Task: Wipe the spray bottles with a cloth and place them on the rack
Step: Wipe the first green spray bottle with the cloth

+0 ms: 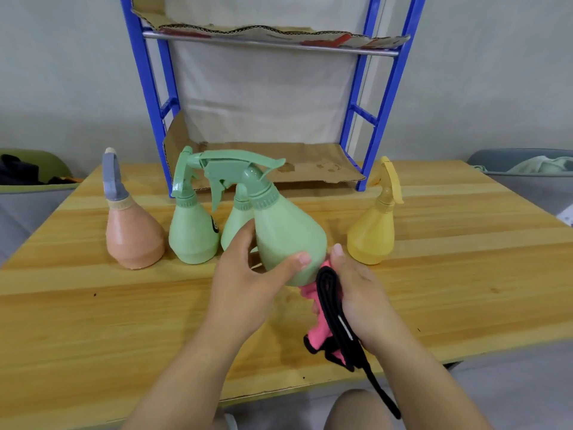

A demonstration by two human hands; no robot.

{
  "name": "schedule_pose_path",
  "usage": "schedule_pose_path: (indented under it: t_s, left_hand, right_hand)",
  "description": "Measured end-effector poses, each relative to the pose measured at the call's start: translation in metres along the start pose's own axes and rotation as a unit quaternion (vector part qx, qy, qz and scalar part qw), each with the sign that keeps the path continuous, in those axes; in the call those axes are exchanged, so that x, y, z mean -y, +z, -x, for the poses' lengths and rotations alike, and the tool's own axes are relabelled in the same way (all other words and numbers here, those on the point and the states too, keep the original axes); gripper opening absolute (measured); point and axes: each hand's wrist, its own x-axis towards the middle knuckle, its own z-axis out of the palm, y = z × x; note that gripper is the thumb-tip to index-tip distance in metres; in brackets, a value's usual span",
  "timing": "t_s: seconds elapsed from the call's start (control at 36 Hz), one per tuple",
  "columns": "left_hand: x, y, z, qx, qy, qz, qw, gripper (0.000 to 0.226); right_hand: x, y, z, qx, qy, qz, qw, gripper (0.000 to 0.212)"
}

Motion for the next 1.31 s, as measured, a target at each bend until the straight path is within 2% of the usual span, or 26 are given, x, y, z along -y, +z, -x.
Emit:
schedule_pose_path:
  t_s: [0.14,0.28,0.42,0.5,0.64,0.86,1.0,1.08,1.17,1.31]
  left_hand:
    - [0.009,0.000,-0.003,0.003,-0.021,-0.033,0.999,0.073]
    - [0.023,0.002,-0.004,0.019,-0.061,-0.062,0.996,0.055]
    - [0.036,0.005,-0.006,0.039,-0.085,-0.098,0.991,0.062]
    - [0.042,0.009,-0.007,0.047,-0.098,-0.108,0.988,0.066]
    - [0.044,0.016,-0.008,0.060,-0.107,-0.123,0.985,0.075]
    - [0.045,0.022,-0.013,0.096,-0.081,-0.119,0.985,0.068]
    - [0.045,0.023,-0.011,0.056,-0.074,-0.159,0.983,0.089]
    - [0.043,0.025,-0.010,0.006,-0.083,-0.139,0.987,0.073]
    - [0.043,0.026,-0.013,-0.013,-0.084,-0.147,0.985,0.057]
    - [0.042,0.026,-0.023,0.008,-0.058,-0.182,0.982,0.056]
  right_hand:
    - [-0.008,-0.013,0.001,-0.001,-0.016,0.088,0.996,0.054]
    - [-0.011,-0.028,0.001,-0.042,0.002,0.133,0.990,0.042]
    - [-0.018,-0.041,-0.003,-0.085,-0.032,0.236,0.967,0.025]
    - [-0.014,-0.045,-0.001,-0.092,-0.038,0.282,0.954,0.024]
    - [-0.015,-0.049,-0.001,-0.088,-0.026,0.279,0.956,0.019]
    - [-0.014,-0.051,-0.004,-0.094,-0.048,0.287,0.952,0.015]
    - [-0.012,-0.053,-0.005,-0.102,-0.064,0.296,0.948,0.018]
    - [-0.011,-0.053,-0.006,-0.110,-0.073,0.299,0.945,0.021]
    - [-0.011,-0.052,-0.007,-0.125,-0.085,0.299,0.942,0.032]
    - [-0.009,-0.053,-0.007,-0.142,-0.099,0.274,0.946,0.040]
